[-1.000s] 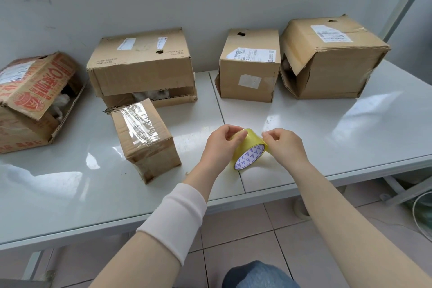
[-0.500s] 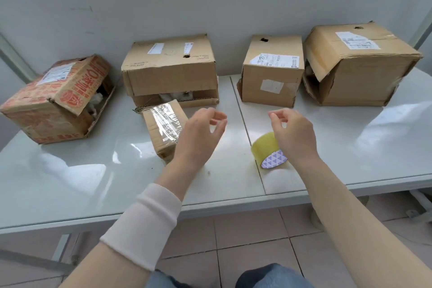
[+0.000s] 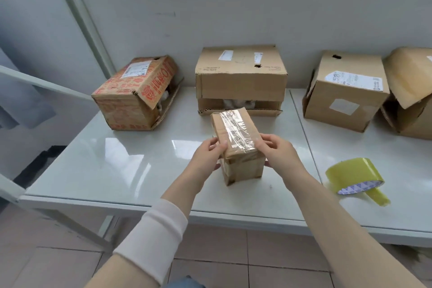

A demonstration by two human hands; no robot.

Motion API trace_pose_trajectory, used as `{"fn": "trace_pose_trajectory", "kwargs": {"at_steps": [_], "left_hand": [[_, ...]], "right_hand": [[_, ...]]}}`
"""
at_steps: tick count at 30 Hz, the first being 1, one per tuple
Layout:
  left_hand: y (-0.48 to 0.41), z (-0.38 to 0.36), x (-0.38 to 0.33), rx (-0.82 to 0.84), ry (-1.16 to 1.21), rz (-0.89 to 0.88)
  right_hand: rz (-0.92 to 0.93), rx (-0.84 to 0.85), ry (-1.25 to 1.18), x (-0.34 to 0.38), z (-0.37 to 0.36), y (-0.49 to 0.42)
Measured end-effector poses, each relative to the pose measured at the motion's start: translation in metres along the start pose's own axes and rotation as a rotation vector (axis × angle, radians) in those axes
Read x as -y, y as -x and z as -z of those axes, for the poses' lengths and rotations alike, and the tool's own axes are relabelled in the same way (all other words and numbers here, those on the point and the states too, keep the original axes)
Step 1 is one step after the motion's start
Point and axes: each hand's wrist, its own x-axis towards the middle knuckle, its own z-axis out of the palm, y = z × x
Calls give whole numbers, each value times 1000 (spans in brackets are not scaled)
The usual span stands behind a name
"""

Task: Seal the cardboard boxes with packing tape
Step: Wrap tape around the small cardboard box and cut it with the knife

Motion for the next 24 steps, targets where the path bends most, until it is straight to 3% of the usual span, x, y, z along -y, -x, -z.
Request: {"fn": "trace_pose_trajectory", "kwargs": {"at_steps": [7,14,20,24], "left_hand": [[26,82,-1,-227,83,-161],[45,213,16,-436,51,-82],[43,270,24,-458,83,-24],[34,292,29,-389,137,48]], "right_hand": [[80,66,-57,32,-95,20],[37,242,-131,56,-230,38],[17,310,-126,57,-294,40],[48,305,-103,56,-306,39]]}}
